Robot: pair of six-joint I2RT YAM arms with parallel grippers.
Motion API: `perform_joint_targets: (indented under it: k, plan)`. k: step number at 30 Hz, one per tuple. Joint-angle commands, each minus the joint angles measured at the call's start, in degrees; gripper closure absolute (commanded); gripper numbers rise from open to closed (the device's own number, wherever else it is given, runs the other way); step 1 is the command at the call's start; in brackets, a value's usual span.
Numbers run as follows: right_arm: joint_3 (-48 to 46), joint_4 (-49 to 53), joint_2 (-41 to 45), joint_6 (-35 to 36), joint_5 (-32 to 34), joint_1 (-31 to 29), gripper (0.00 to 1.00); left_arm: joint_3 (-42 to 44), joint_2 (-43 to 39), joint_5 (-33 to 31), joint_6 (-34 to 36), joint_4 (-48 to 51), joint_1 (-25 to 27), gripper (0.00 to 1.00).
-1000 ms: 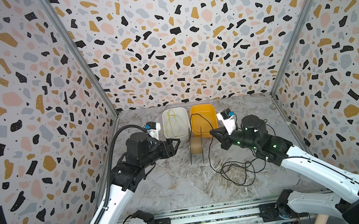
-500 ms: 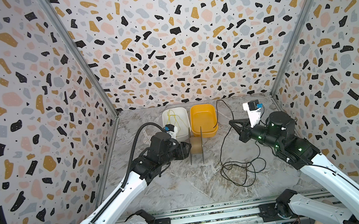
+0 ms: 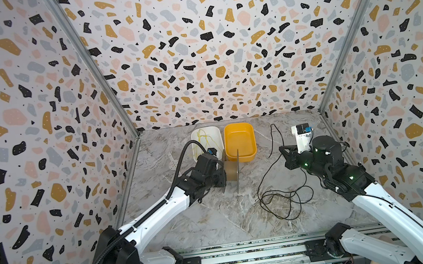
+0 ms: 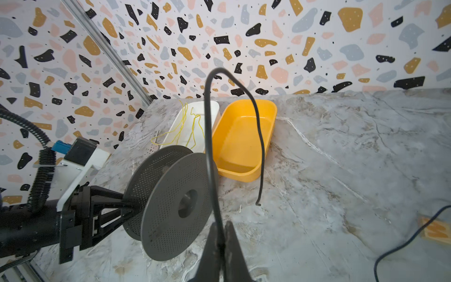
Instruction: Wrap the cables
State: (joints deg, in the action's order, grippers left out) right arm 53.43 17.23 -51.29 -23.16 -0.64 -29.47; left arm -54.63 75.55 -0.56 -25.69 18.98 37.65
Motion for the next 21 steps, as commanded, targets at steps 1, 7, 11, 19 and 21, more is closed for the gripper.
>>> perform_joint_targets:
  k: [1,7,11,19,21]
  plan:
    - [-0.7,-0.2,1.8,-2.1,2.4,0.4,1.0,-3.0,1.6,-1.8,3.5,-0.9,0.1,0.82]
    - [-1.7,-2.5,1.3,0.1,-2.6,0.7,1.0,-4.8,2.6,-5.1,8.8,1.2,0.1,0.97]
    - [-1.7,-3.3,-0.5,2.5,-9.3,0.7,1.0,-6.8,3.8,-6.1,14.6,4.7,0.0,1.0]
    - [-2.4,-5.6,-0.8,1.8,-12.3,0.7,1.0,-8.2,2.9,-11.5,21.5,7.7,0.0,1.0]
    - [-2.5,-5.5,-0.7,1.4,-11.7,0.8,1.0,-7.4,2.3,-10.5,22.7,7.2,0.0,0.96]
